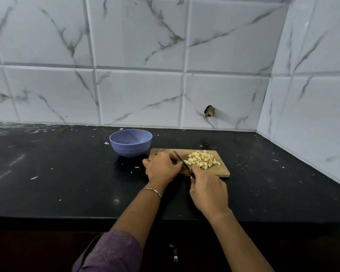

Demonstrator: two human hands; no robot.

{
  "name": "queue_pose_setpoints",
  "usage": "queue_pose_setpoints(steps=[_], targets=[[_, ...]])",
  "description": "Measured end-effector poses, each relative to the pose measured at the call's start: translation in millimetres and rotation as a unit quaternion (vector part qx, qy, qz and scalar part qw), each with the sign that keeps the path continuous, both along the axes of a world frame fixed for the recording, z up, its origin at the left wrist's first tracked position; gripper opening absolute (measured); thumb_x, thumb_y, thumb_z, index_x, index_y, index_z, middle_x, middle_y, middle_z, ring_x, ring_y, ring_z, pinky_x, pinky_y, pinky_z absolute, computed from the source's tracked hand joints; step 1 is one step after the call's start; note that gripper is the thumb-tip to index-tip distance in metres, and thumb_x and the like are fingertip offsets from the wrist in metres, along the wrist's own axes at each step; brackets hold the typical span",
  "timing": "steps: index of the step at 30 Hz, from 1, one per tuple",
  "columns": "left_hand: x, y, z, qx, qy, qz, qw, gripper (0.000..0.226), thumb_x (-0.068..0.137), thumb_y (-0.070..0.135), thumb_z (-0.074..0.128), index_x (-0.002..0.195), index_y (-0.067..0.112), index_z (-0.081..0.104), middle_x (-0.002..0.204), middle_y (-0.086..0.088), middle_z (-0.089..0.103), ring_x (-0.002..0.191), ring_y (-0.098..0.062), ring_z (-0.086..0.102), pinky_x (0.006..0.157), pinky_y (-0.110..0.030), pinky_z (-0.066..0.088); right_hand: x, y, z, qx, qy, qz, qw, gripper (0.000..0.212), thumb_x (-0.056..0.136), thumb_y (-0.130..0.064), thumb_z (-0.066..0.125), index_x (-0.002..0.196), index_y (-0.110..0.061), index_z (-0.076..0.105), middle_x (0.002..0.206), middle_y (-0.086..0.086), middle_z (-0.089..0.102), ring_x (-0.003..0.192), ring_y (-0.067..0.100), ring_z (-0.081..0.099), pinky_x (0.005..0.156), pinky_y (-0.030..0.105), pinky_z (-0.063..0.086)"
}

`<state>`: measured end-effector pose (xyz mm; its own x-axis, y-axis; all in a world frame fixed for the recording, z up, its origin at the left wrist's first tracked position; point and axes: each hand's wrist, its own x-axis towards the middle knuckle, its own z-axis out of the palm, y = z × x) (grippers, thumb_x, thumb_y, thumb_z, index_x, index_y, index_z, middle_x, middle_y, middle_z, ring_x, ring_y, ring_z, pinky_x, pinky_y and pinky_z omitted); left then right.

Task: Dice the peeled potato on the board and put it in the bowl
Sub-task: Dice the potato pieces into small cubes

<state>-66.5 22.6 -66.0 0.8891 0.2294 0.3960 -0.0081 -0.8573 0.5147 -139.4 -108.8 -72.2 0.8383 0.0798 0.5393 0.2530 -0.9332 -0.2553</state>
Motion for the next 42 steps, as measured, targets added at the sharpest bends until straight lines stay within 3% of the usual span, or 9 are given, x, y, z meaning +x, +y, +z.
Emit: queue_pose_setpoints(steps=[9, 16, 22, 31, 34, 38, 42], targets=[[3.8, -1.4, 1.1, 0.024, 0.016, 0.013, 1.000, 0.018, 0.090, 0.038, 0.059, 0.100, 0.032, 0.073, 0.101, 0.009, 0.071, 0.104, -0.014, 0.059, 0.085, -0.037, 0.022, 2.8, -5.5, 3.1, -0.072, -0.016, 0.042, 0.996, 0.027, 0.095, -0.010, 0.052, 0.116, -0.026, 0.058, 0.084, -0.008, 0.063, 0.074, 0.011, 0.059, 0.062, 0.028, 0.049], [4.7, -0.7, 1.0, 0.032, 0.018, 0.007, 0.999, 0.017, 0.092, 0.035, 0.060, 0.102, 0.035, 0.073, 0.105, 0.011, 0.070, 0.107, -0.013, 0.057, 0.088, -0.038, 0.024, 5.2, -11.3, 0.4, 0.018, 0.006, 0.005, 1.000, 0.014, 0.098, -0.025, 0.055, 0.111, -0.028, 0.050, 0.078, -0.010, 0.057, 0.070, 0.010, 0.057, 0.058, 0.027, 0.044], [6.1, -0.2, -0.6, 0.035, 0.012, 0.017, 0.999, 0.016, 0.091, 0.035, 0.060, 0.102, 0.034, 0.072, 0.103, 0.010, 0.070, 0.106, -0.014, 0.059, 0.084, -0.038, 0.022, 2.4, -11.1, 1.1, 0.023, 0.009, 0.024, 0.999, 0.015, 0.098, -0.028, 0.055, 0.113, -0.030, 0.051, 0.079, -0.014, 0.052, 0.070, 0.005, 0.048, 0.059, 0.023, 0.035], [16.7, 1.7, -3.5, 0.063, 0.018, 0.016, 0.998, 0.019, 0.090, 0.040, 0.060, 0.103, 0.033, 0.073, 0.102, 0.010, 0.070, 0.103, -0.014, 0.060, 0.089, -0.040, 0.026, 14.9, -22.9, 8.7, 0.117, 0.105, 0.068, 0.985, 0.018, 0.095, -0.027, 0.062, 0.112, -0.031, 0.059, 0.082, -0.016, 0.053, 0.077, 0.005, 0.056, 0.060, 0.025, 0.040], [16.1, 1.5, -2.7, 0.076, 0.017, 0.016, 0.997, 0.019, 0.091, 0.040, 0.059, 0.102, 0.032, 0.072, 0.101, 0.009, 0.070, 0.101, -0.014, 0.060, 0.088, -0.039, 0.026, 13.8, -18.9, 7.4, 0.075, 0.077, 0.053, 0.993, 0.016, 0.095, -0.028, 0.060, 0.111, -0.031, 0.057, 0.077, -0.015, 0.054, 0.070, 0.004, 0.053, 0.055, 0.022, 0.037], [14.8, -0.5, -1.6, 0.090, 0.009, 0.007, 0.996, 0.019, 0.091, 0.039, 0.058, 0.100, 0.032, 0.072, 0.098, 0.009, 0.071, 0.097, -0.012, 0.061, 0.087, -0.038, 0.025, 6.9, -8.0, 3.4, -0.029, 0.003, 0.022, 0.999, 0.019, 0.097, -0.022, 0.056, 0.115, -0.029, 0.055, 0.076, -0.011, 0.055, 0.068, 0.008, 0.053, 0.059, 0.023, 0.044], [13.4, -5.0, -0.8, 0.103, -0.003, 0.003, 0.995, 0.016, 0.091, 0.038, 0.057, 0.099, 0.033, 0.071, 0.099, 0.011, 0.070, 0.098, -0.011, 0.061, 0.092, -0.040, 0.026, 8.5, -7.8, 3.3, -0.029, -0.007, -0.005, 1.000, 0.031, 0.097, -0.018, 0.053, 0.127, -0.027, 0.050, 0.074, -0.010, 0.048, 0.066, 0.010, 0.048, 0.057, 0.026, 0.037]])
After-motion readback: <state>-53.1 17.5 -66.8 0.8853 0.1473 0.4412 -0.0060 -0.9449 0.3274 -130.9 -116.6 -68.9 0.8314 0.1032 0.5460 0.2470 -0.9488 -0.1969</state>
